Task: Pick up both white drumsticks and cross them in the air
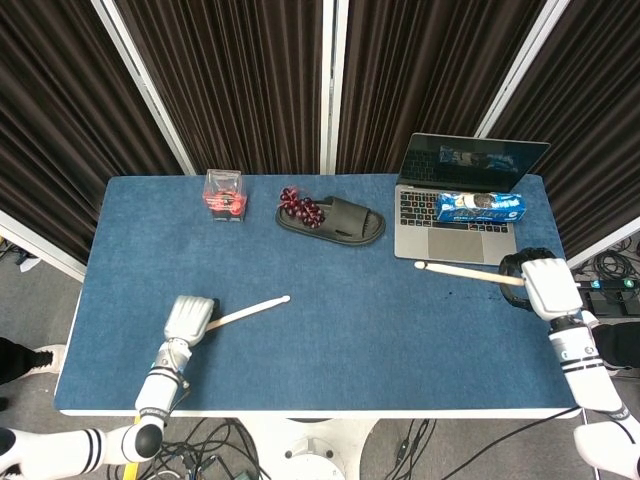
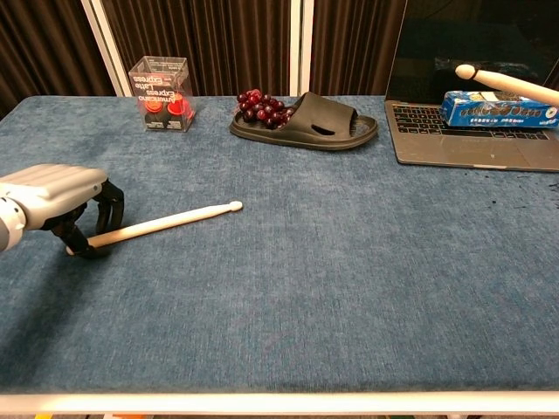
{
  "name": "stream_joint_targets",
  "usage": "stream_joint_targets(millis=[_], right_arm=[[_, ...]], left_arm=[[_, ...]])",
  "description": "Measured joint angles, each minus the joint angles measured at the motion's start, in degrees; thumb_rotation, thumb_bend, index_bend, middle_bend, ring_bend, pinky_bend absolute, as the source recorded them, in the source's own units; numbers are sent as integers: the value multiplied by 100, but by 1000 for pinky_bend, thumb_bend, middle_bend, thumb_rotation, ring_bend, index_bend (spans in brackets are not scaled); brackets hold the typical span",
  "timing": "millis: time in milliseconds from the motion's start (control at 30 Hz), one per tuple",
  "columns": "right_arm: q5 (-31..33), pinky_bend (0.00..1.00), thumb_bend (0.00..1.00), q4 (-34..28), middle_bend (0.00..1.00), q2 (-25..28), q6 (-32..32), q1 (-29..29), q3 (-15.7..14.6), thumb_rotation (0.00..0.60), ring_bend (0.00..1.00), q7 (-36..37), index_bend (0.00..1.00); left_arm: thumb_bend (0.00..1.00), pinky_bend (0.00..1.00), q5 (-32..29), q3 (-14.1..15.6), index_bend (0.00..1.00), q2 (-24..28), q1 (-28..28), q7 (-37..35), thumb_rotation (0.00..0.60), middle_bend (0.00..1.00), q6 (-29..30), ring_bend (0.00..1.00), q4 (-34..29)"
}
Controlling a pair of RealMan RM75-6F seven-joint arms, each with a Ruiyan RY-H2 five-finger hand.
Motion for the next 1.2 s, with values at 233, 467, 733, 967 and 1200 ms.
stream_joint_targets(millis=[233,467,733,967,1200], right_arm=[[8,312,796,7,574,-7,-18,-6,-2,600,334,4,600],[5,312,799,22,574,-28,-39,-11,-16,600,334,11,600],[11,312,823,-43,576,-21,50,-115,-43,600,335,114,600],[-16,312,834,-117,578,-14,109,-260,-133,600,335,469,600],[-356,312,834,-406,579,-53,86,-267,-303,600,335,1301,600]], left_arm=[[320,886,-81,26,513,8,-48,42,600,540,-3,803,4],[378,887,-74,95,553,24,-67,19,600,576,-40,810,37],[455,906,455,164,628,109,-19,-526,600,652,-62,830,113],[462,911,1235,203,640,274,104,-1710,600,671,-38,830,207],[460,912,2068,105,640,509,106,-3574,600,672,-168,827,260]])
